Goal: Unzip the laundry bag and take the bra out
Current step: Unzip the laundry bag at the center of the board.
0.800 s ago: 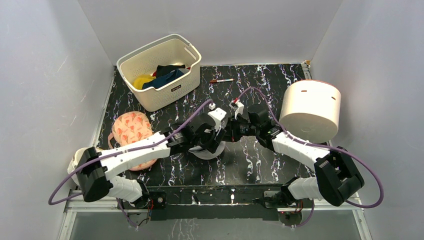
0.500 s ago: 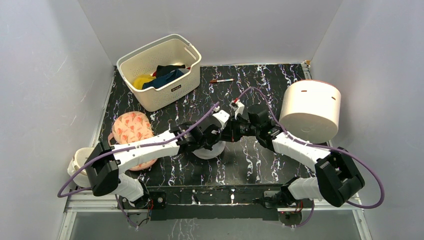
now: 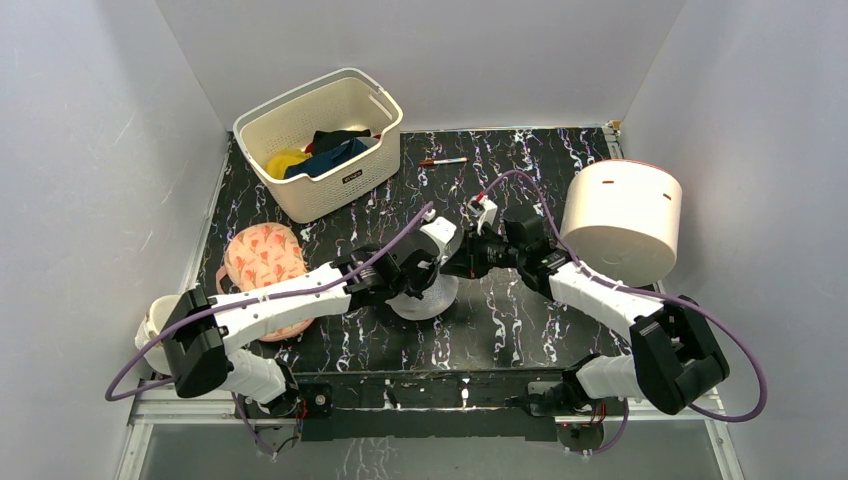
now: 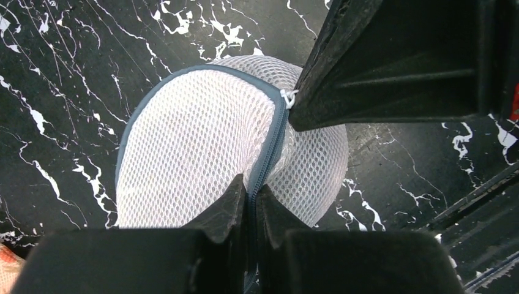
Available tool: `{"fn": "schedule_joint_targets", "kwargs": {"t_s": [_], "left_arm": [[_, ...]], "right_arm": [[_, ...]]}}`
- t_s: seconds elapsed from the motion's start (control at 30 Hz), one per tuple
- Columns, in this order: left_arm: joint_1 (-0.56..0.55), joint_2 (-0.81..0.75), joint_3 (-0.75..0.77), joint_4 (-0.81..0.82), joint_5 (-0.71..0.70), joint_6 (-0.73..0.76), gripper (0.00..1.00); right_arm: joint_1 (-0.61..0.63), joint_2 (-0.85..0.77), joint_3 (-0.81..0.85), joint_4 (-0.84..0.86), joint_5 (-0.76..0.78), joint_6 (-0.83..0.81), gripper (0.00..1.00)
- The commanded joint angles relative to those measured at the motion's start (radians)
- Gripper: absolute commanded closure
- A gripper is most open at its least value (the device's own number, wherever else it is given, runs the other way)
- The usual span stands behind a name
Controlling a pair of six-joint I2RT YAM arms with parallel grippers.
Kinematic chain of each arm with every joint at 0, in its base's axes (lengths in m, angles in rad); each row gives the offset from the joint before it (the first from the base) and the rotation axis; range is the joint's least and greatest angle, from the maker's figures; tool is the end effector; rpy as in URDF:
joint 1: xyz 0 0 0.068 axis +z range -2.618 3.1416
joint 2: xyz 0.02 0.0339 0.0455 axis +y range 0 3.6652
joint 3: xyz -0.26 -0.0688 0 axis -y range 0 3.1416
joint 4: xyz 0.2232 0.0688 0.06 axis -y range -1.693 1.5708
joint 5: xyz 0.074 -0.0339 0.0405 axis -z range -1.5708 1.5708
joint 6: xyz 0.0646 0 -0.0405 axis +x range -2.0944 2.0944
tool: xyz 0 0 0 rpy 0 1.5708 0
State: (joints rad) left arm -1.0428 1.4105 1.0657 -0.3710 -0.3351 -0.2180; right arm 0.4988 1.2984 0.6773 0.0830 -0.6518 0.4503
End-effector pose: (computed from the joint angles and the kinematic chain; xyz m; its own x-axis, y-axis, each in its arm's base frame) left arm 0.1749 -0.2577 0.2626 -0.4722 0.4042 -0.7834 0.6029 0.7964 0.0475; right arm 0.2220 0.1655 0.2186 -0.7698 -0.0253 -0.6378 -0.5583 0.5109 0.6536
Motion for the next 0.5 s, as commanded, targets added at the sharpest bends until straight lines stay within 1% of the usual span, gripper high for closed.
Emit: {"fn": "schedule_joint_targets", "kwargs": {"t_s": [0.0,0.13,0.17,0.27,0.33,0.4,0.47], "left_arm": [[0.009,-0.061,-0.012,-0.080,-0.026,-0.045,1.00],[0.009,-0.060,0.003,-0.095,0.005,-0.067,1.00],[0.009,-0.061,0.008,-0.096,0.012,-0.070,0.96],[0.009,-0.063,0.019,-0.095,0.038,-0.071,0.69],[0.009,-0.061,0.031,-0.095,0.055,-0.069,0.56],[0.009,-0.054,0.048,-0.094,0.070,-0.066,0.46],[0.010,-0.047,0.065,-0.088,0.080,-0.063,0.44]], "right_arm": [[-0.028,-0.015,0.030,-0.043,0.056,-0.105,1.00],[-0.014,-0.022,0.022,-0.014,0.001,-0.090,1.00],[-0.007,-0.027,0.019,-0.007,0.000,-0.083,1.00],[0.007,-0.035,0.012,0.015,-0.010,-0.055,1.00],[0.015,-0.042,0.007,0.032,-0.020,-0.033,1.00],[0.022,-0.050,-0.002,0.055,-0.028,-0.013,1.00],[0.027,-0.055,-0.004,0.071,-0.040,0.006,1.00]]}}
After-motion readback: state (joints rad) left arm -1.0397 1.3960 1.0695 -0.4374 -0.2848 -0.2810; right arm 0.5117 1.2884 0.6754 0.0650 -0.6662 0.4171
